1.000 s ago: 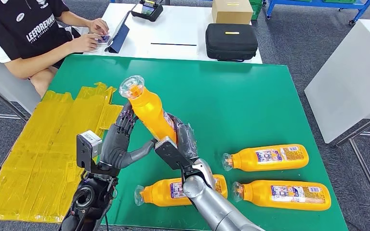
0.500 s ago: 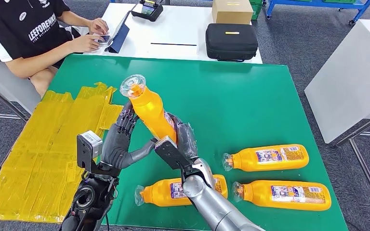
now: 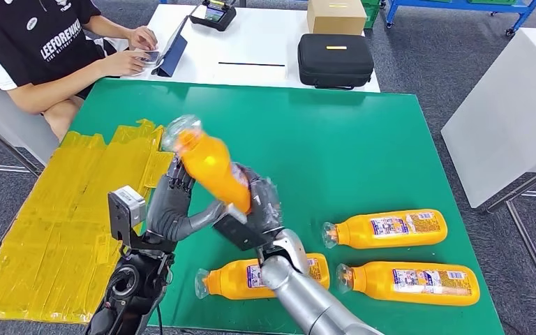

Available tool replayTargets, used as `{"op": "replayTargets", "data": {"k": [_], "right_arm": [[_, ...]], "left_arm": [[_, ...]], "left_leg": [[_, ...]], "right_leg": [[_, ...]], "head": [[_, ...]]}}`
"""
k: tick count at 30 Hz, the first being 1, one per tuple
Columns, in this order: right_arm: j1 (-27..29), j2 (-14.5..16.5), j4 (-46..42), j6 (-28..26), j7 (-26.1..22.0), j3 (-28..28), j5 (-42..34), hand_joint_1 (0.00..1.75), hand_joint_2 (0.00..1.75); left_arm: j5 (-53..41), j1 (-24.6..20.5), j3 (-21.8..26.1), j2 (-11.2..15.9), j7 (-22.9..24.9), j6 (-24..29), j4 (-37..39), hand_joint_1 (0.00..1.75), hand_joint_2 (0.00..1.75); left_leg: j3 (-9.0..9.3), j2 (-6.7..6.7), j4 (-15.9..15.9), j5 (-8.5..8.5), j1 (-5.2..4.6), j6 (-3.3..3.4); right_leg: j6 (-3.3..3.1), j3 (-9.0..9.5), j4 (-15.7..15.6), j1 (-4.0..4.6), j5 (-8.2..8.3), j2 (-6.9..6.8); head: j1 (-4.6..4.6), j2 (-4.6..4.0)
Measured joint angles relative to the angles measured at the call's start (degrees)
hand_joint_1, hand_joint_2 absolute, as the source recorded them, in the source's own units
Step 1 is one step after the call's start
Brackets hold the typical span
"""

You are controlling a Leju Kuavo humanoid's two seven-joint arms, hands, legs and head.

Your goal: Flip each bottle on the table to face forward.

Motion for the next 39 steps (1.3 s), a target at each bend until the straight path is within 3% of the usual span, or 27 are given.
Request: {"op": "replayTargets", "data": {"k": [3, 7, 22, 23, 26, 27, 39], "right_arm": [[0.52, 0.92, 0.77, -2.21, 0.97, 4.19, 5.11, 1.75, 1.75], [0.25, 1.17, 1.84, -2.36, 1.8, 6.58, 4.52, 1.75, 1.75], [-0.82, 1.17, 4.22, -2.14, 1.9, 9.16, 2.33, 1.75, 1.75], [-0.86, 1.18, 4.28, -2.14, 1.9, 9.21, 2.26, 1.75, 1.75], [-0.99, 1.18, 4.5, -2.14, 1.91, 9.49, 1.89, 1.75, 1.75], [-1.02, 1.18, 4.57, -2.15, 1.96, 9.6, 1.76, 1.75, 1.75], [-1.38, 1.18, 4.9, -2.27, 2.51, 10.75, 0.45, 1.75, 1.75]], "left_arm": [[1.59, -0.15, 0.37, 0.31, -0.93, 1.06, 1.35, 0.0, 1.75], [2.08, 0.54, 0.77, 0.62, -1.44, 1.26, 2.02, 0.0, 1.75], [1.42, 1.81, 1.22, 0.64, -1.57, 2.04, 2.05, 0.0, 1.75], [1.35, 1.85, 1.22, 0.64, -1.57, 2.09, 2.05, 0.12, 1.75], [1.03, 1.94, 1.22, 0.64, -1.57, 2.37, 2.05, 1.43, 1.75], [0.97, 1.98, 1.22, 0.64, -1.57, 2.48, 2.05, 1.75, 1.75], [1.67, 2.08, 1.29, 0.64, -1.92, 3.54, 2.06, 1.75, 1.75]], "left_leg": [[-0.01, 0.02, 0.0, 0.0, 0.02, -0.01], [-0.04, -0.01, 0.0, 0.0, 0.06, -0.01], [-0.04, -0.02, 0.0, 0.0, 0.01, 0.0], [-0.04, -0.02, 0.0, 0.0, 0.01, 0.0], [-0.04, -0.02, 0.0, 0.0, 0.01, 0.0], [-0.04, -0.02, 0.0, 0.0, 0.01, 0.0], [-0.04, -0.02, 0.0, 0.0, 0.01, 0.0]], "right_leg": [[-0.01, -0.05, 0.0, 0.01, -0.01, 0.01], [-0.03, -0.06, 0.0, 0.02, -0.02, -0.01], [-0.01, -0.06, 0.0, 0.0, 0.0, 0.0], [-0.01, -0.07, 0.0, 0.0, 0.0, 0.0], [-0.01, -0.06, 0.0, 0.0, 0.0, 0.0], [-0.01, -0.06, 0.0, 0.0, 0.0, 0.0], [-0.01, -0.07, 0.0, 0.0, 0.0, 0.0]], "head": [[-0.04, 0.0], [-0.01, 0.0], [-0.01, 0.0], [-0.01, 0.0], [-0.01, 0.0], [-0.01, 0.0], [-0.02, 0.0]]}}
